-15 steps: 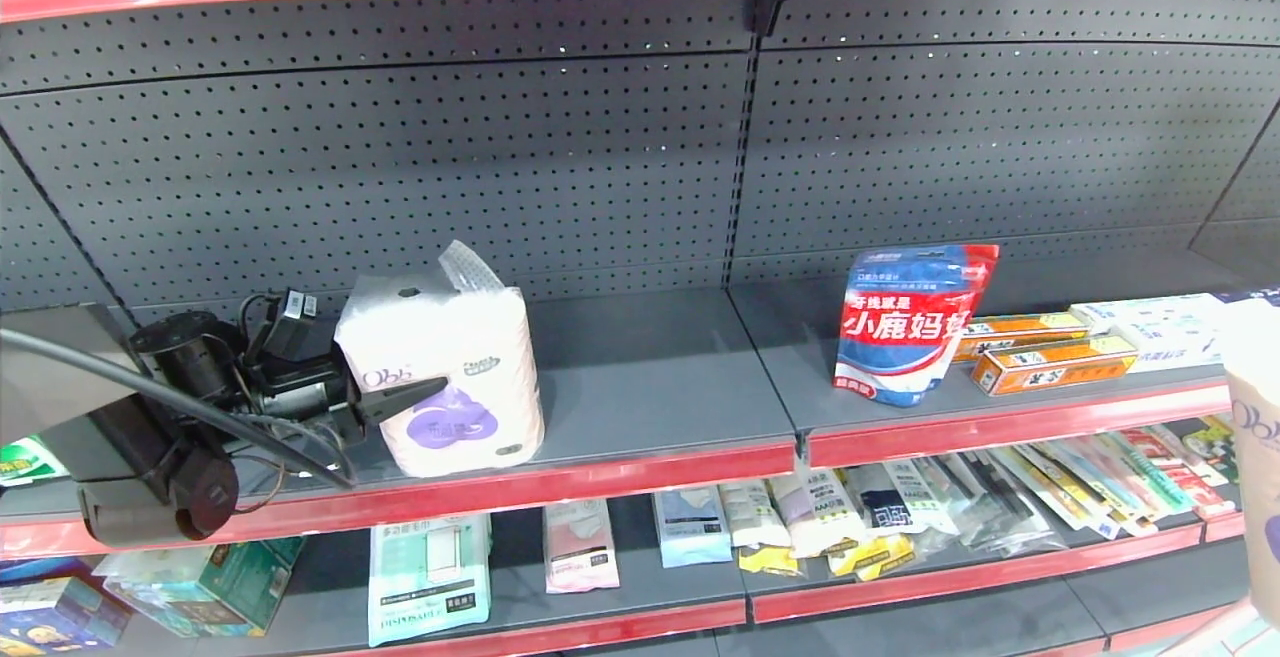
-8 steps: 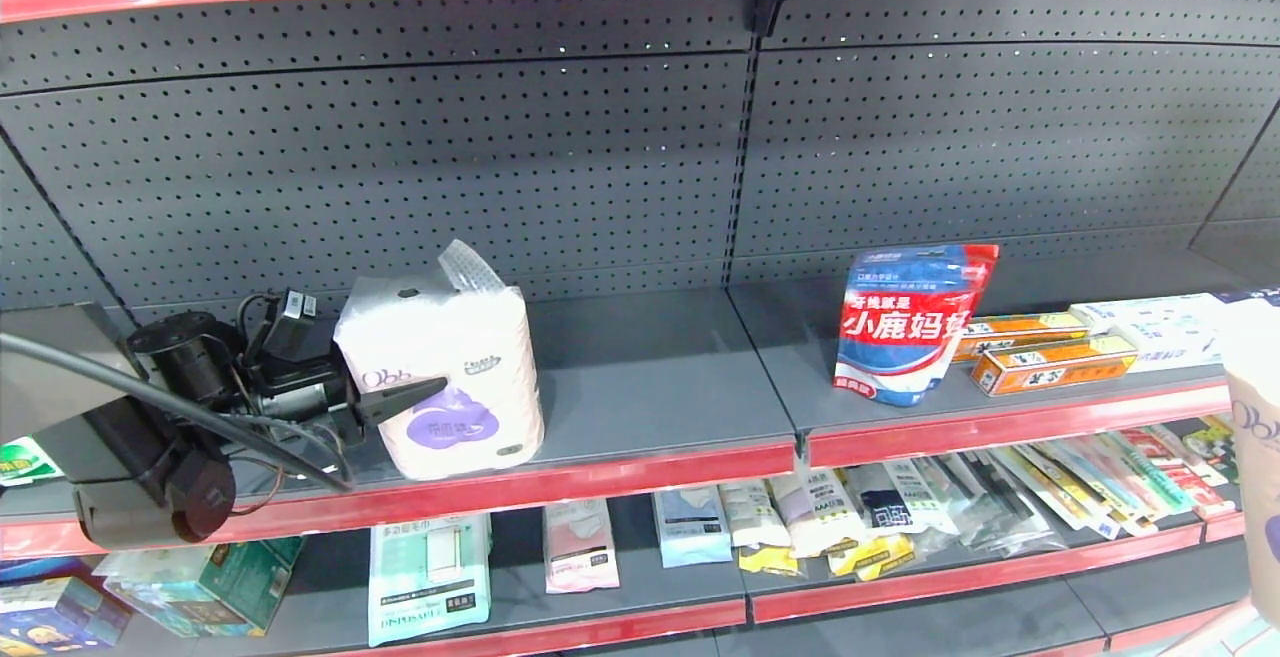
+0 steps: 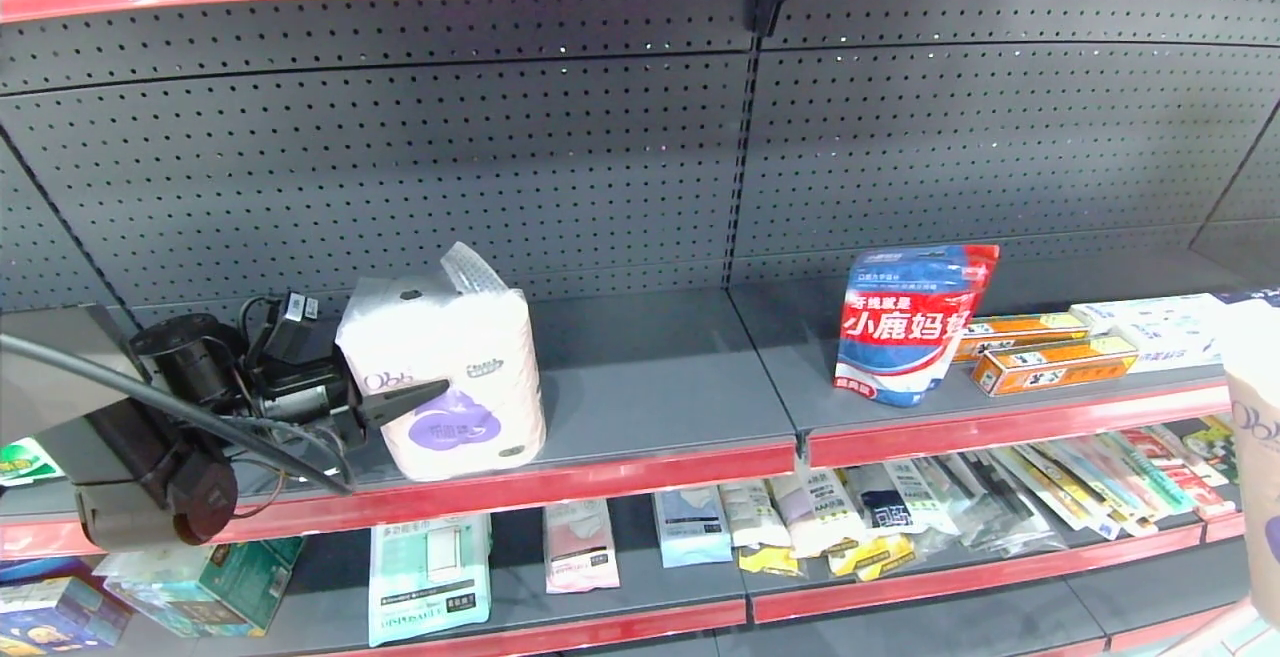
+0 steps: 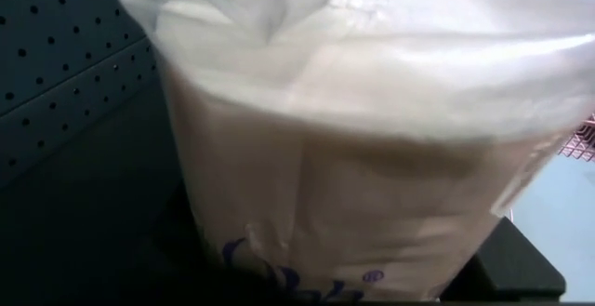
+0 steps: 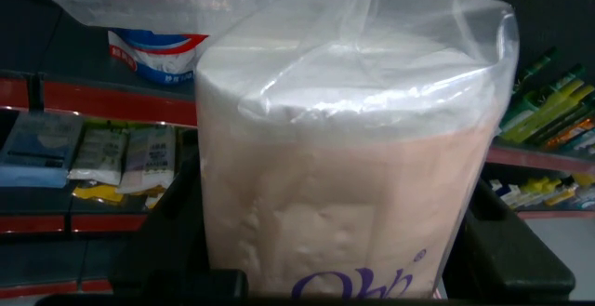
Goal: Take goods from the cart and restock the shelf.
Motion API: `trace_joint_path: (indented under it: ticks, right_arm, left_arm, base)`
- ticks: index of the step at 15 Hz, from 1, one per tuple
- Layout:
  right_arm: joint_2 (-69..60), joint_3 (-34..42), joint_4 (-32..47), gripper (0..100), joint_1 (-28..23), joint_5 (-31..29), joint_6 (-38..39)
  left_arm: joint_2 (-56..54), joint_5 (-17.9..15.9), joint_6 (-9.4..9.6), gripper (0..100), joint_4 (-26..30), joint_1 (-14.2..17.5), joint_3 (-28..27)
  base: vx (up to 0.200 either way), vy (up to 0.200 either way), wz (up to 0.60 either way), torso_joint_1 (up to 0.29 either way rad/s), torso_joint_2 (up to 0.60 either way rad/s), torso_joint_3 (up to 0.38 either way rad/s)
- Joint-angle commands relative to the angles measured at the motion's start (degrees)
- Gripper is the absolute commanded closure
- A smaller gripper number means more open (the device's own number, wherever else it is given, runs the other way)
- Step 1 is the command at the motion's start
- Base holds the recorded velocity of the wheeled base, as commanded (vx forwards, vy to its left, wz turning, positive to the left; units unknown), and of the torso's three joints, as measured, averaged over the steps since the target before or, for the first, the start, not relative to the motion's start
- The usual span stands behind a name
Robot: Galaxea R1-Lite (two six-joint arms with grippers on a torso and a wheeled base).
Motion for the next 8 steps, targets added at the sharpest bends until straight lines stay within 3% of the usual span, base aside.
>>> trace_joint_path:
  ticks: [1, 5, 6, 8]
  right_arm:
    - [0.0, 0.0, -0.1, 100, 0.0, 0.0, 0.0]
    - [0.0, 0.1, 0.0, 100, 0.0, 0.1, 0.0]
    - [0.0, 0.1, 0.0, 100, 0.0, 0.1, 0.0]
    - [0.0, 0.1, -0.1, 100, 0.0, 0.0, 0.0]
  left_arm:
    - [0.0, 0.0, -0.09, 100, 0.1, -0.1, 0.7]
    - [0.1, 0.9, 0.08, 100, 0.1, -0.2, 0.8]
    - [0.1, 0.9, 0.08, 0, 0.1, -0.2, 0.8]
    - [-0.7, 0.9, -0.53, 0, 0.1, -0.2, 2.3]
  base:
    - [0.0, 0.0, 0.0, 0.0, 0.0, 0.0]
    - [0.0, 0.0, 0.0, 0.0, 0.0, 0.0]
    - [0.0, 0.0, 0.0, 0.0, 0.0, 0.0]
    - [0.0, 0.0, 0.0, 0.0, 0.0, 0.0]
